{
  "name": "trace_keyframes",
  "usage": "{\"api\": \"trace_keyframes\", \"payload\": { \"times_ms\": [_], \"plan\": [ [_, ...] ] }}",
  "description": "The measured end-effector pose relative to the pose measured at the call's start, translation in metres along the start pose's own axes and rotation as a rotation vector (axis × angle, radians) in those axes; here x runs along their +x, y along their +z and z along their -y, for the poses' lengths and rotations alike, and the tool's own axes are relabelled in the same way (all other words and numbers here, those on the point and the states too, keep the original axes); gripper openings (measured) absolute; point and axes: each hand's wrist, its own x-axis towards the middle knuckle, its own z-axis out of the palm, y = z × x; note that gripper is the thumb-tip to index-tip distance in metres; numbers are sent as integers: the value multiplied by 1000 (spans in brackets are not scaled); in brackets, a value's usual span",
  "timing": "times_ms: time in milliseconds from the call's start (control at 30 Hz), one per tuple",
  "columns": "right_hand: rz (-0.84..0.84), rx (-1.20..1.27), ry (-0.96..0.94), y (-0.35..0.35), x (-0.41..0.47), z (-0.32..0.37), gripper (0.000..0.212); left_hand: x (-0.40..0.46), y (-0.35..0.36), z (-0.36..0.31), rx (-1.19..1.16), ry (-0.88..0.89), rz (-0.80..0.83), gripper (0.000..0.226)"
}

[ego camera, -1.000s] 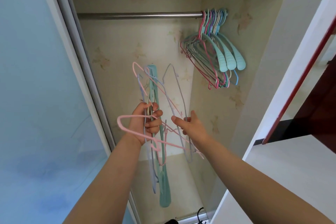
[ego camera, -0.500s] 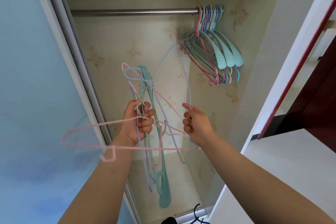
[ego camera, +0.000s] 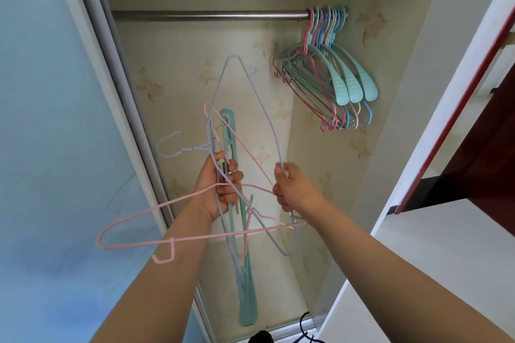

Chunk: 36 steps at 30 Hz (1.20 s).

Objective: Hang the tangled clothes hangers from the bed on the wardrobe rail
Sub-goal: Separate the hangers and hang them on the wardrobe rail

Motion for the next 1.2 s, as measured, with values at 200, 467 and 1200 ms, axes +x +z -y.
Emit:
{"api": "trace_keyframes", "payload": {
  "times_ms": [200, 467, 1200],
  "plan": [
    [133, 43, 26, -23, -12, -10, 23, 2, -5, 1, -66, 20, -38, 40],
    [116, -46, -59, -25, -18, -33, 12, 9, -2, 6, -170, 67, -129, 40],
    [-174, -999, -319, -21, -32, -43, 21, 16, 14, -9, 41, 44, -355, 38]
  ]
}}
